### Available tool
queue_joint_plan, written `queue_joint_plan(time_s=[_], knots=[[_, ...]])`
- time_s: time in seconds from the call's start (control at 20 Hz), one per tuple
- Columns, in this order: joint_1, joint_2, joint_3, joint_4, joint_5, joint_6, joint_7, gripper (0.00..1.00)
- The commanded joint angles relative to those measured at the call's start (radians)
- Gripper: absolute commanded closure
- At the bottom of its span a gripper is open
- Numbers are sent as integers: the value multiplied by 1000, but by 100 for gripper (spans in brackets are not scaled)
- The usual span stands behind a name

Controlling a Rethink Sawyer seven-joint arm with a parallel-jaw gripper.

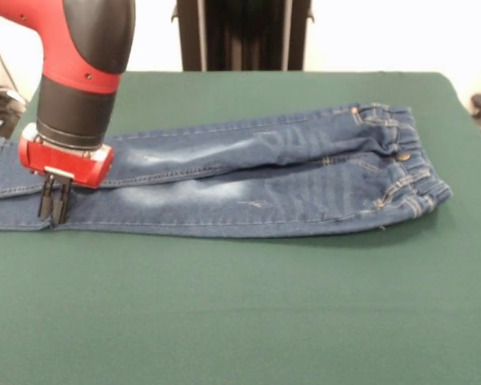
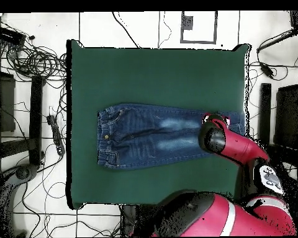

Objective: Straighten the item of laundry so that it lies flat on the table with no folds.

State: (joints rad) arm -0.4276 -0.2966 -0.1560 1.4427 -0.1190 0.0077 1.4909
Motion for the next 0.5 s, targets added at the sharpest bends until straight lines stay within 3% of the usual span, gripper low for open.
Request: queue_joint_plan(time_s=[0.05,0.5], knots=[[-124,-49,155,80,6,105,131,100],[-122,-39,156,49,14,165,115,100]])
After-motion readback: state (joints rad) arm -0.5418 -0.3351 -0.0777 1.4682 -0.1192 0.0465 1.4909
